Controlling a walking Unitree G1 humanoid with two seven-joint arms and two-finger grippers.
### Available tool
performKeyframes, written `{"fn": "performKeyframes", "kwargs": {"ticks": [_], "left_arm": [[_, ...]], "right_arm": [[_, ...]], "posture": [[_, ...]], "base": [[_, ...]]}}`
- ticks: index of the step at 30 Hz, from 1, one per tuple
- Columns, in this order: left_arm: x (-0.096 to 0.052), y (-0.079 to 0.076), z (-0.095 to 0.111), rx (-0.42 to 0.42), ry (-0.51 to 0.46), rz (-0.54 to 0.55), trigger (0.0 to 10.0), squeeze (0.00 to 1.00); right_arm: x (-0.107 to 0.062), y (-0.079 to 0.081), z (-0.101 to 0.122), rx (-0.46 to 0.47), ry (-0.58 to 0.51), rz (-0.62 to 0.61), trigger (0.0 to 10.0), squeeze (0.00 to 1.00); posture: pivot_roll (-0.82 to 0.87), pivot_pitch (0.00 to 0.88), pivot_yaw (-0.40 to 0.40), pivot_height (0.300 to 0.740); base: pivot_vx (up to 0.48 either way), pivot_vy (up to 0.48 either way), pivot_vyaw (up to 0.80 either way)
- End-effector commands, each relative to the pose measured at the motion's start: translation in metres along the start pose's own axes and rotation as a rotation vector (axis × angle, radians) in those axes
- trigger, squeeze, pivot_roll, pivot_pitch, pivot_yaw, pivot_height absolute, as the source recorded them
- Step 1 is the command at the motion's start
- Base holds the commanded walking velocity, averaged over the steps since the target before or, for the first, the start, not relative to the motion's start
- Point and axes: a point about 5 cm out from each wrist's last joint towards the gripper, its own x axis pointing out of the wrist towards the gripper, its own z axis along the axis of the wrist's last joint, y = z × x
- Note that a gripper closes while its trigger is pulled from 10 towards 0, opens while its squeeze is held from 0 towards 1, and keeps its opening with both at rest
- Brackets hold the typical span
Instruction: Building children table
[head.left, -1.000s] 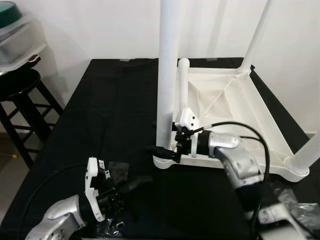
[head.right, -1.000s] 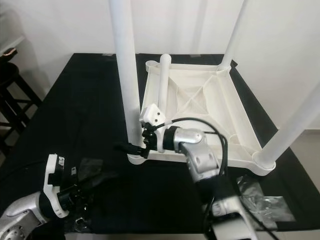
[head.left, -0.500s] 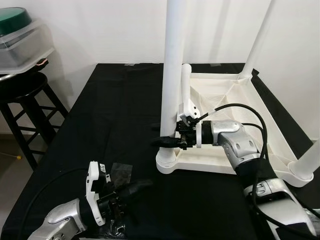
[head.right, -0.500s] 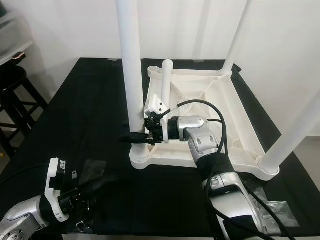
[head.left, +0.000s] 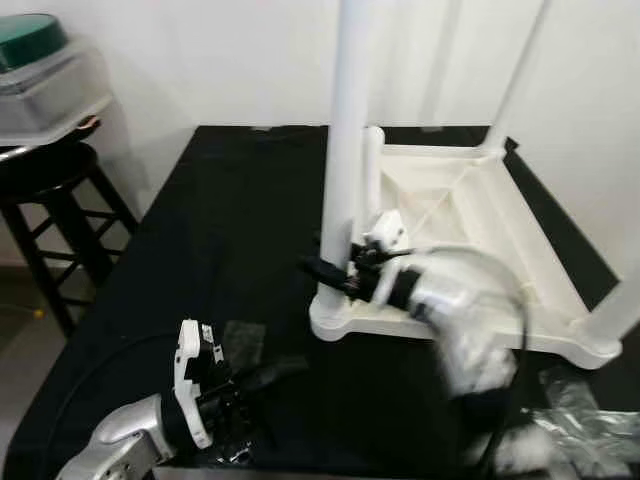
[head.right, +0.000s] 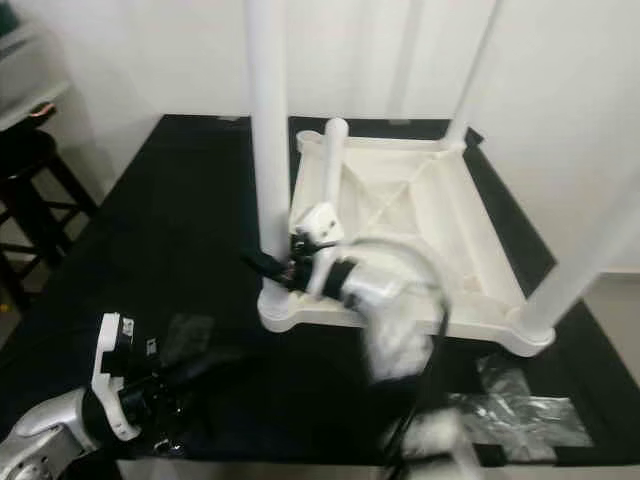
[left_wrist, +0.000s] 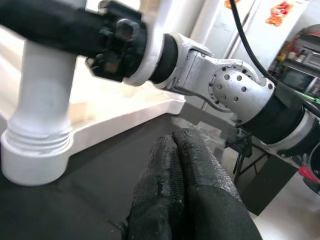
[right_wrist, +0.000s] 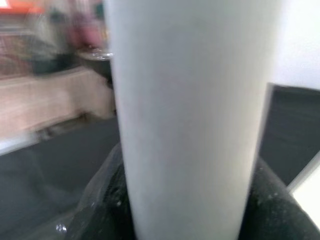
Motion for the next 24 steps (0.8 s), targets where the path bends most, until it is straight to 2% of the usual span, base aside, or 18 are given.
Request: {"fn": "performKeyframes", "kwargs": {"ticks": [1,5,9,10,11,12,13,14,17,19,21,22,23,24], "left_arm": [[-0.003,0.000,-0.003,-0.006,0.013,0.004,10.0,0.00],[-0.003,0.000,-0.003,-0.010,0.008,0.006,10.0,0.00],[-0.003,0.001,-0.003,-0.009,0.011,0.005,10.0,0.00],[-0.003,0.001,-0.003,-0.006,0.010,0.008,10.0,0.00],[-0.003,0.001,-0.003,-0.006,0.010,0.008,10.0,0.00],[-0.003,0.001,-0.003,-0.003,0.009,0.012,10.0,0.00],[-0.003,0.001,-0.003,-0.003,0.009,0.012,10.0,0.00],[-0.002,0.001,-0.003,-0.002,0.011,0.010,10.0,0.00],[-0.002,0.001,-0.003,-0.003,0.012,0.008,10.0,0.00],[-0.001,0.001,-0.003,-0.003,0.012,0.006,10.0,0.00],[0.000,0.002,-0.004,-0.003,0.011,0.006,10.0,0.00],[0.000,0.002,-0.004,-0.003,0.011,0.006,10.0,0.00],[0.000,0.002,-0.004,-0.003,0.010,0.007,10.0,0.00],[0.000,0.002,-0.004,-0.003,0.010,0.007,10.0,0.00]], "right_arm": [[-0.013,-0.006,-0.036,0.059,0.172,-0.173,0.0,0.00],[-0.013,-0.007,-0.037,0.036,0.177,-0.169,0.0,0.00],[-0.008,-0.008,-0.030,0.016,0.153,-0.108,0.0,0.00],[-0.008,-0.007,-0.029,0.026,0.168,-0.099,7.1,0.00],[-0.008,-0.007,-0.029,0.026,0.168,-0.099,7.1,0.00],[-0.007,-0.005,-0.025,0.046,0.169,-0.048,10.0,0.05],[-0.007,-0.005,-0.025,0.046,0.169,-0.048,10.0,0.05],[-0.006,0.000,-0.017,0.076,0.138,0.012,10.0,1.00],[-0.004,-0.002,-0.008,0.074,0.103,0.078,10.0,1.00],[-0.002,-0.009,0.006,0.063,0.050,0.187,10.0,1.00],[-0.002,-0.015,0.019,-0.020,0.031,0.317,10.0,1.00],[-0.002,-0.015,0.019,-0.020,0.031,0.317,10.0,1.00],[-0.003,-0.021,0.022,-0.090,0.053,0.368,10.0,0.82],[-0.002,-0.026,0.025,-0.135,0.066,0.399,10.0,0.00]], "posture": [[-0.04,0.070,-0.002,0.740],[-0.04,0.067,-0.001,0.740],[-0.03,0.058,-0.010,0.740],[-0.03,0.057,-0.009,0.740],[-0.03,0.057,-0.009,0.740],[-0.03,0.056,-0.007,0.740],[-0.03,0.056,-0.007,0.740],[-0.03,0.056,-0.007,0.740],[-0.03,0.055,-0.006,0.740],[-0.03,0.053,-0.004,0.740],[-0.03,0.054,-0.006,0.740],[-0.03,0.054,-0.006,0.740],[-0.02,0.052,-0.006,0.740],[-0.02,0.052,-0.006,0.740]], "base": [[0.000,0.000,0.00],[0.000,0.000,0.00],[0.000,0.000,0.00],[0.000,0.000,0.00],[0.000,0.000,0.00],[0.000,0.000,0.00],[0.000,0.000,0.00],[0.000,0.000,0.00],[0.000,0.000,0.00],[0.000,0.000,0.00],[0.000,0.000,0.00],[0.000,0.000,0.00],[0.000,0.000,0.00],[0.000,0.000,0.00]]}}
